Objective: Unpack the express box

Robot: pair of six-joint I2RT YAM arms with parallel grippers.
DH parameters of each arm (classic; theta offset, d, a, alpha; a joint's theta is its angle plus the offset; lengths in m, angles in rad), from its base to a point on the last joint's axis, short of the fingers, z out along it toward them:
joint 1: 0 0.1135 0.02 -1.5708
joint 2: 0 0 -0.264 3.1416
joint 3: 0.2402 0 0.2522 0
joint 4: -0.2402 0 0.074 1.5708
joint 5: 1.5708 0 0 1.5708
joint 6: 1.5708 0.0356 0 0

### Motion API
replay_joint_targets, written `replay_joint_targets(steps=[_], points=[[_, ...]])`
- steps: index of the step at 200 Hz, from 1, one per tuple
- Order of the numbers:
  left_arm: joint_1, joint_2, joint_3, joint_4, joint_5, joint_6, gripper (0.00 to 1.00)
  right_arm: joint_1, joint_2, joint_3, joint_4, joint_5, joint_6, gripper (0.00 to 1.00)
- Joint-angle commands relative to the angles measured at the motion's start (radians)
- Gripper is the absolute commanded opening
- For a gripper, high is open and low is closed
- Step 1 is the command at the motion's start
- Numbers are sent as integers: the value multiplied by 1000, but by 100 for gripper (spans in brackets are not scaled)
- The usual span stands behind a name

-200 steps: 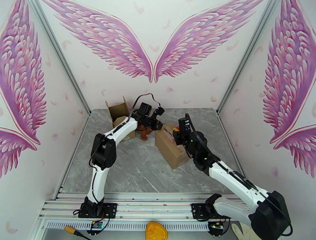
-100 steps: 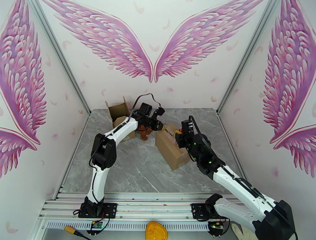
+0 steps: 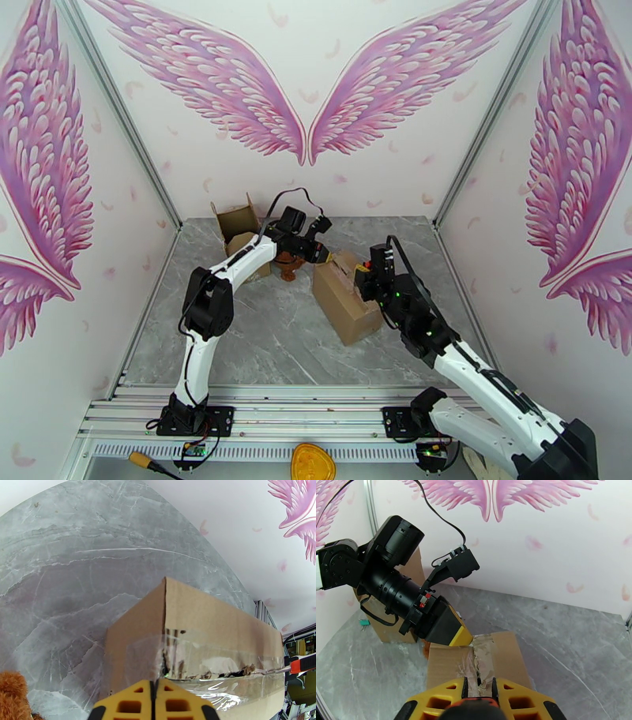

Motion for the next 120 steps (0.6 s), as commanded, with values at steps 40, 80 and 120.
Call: replay_joint_targets(steps=[40, 80, 120], points=[[80, -18, 24, 72, -254, -16, 0, 1, -54, -33, -191, 0, 21, 0], [85, -30, 12, 80, -264, -14, 0, 2, -73, -37, -186, 1, 25, 0], [93, -39, -3, 94, -269, -20, 0, 2, -101, -35, -192, -5, 16, 0]])
